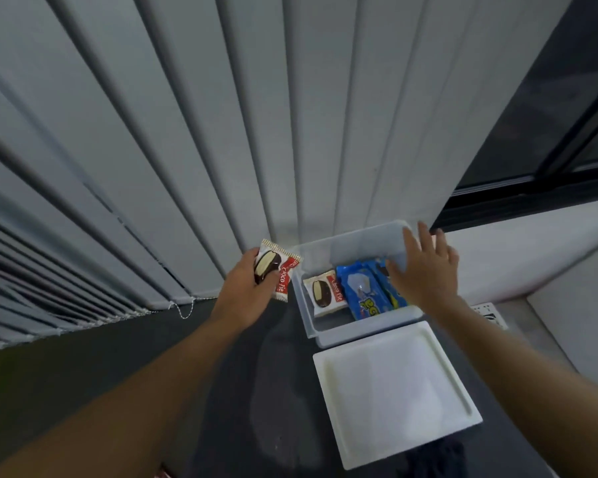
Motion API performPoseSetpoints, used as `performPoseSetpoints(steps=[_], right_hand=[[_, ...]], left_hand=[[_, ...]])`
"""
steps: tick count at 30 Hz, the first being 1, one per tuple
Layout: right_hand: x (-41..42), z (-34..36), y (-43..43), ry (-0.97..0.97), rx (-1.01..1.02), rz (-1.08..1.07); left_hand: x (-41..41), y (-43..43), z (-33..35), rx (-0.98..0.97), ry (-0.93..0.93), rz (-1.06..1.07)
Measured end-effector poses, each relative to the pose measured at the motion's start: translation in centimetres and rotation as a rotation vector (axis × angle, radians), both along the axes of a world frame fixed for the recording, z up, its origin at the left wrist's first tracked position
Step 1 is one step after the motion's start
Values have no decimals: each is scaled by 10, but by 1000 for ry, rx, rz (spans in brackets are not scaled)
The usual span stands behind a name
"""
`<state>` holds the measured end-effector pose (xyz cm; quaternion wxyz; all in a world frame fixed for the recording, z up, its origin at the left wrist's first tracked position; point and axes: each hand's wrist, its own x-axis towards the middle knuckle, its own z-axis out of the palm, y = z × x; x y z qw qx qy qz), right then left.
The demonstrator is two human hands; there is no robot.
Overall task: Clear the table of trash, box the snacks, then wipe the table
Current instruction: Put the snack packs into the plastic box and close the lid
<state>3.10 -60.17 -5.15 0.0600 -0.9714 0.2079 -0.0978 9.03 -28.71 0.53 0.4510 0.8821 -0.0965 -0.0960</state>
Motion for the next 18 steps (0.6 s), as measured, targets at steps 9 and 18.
performPoseSetpoints(steps=[9,18], right_hand=[[-12,-19,-19,163,116,-21],[-13,-18,-18,149,146,-40]], left_hand=[[17,-67,-3,403,-16,-462],[27,-126,-56,1096,95,-899]])
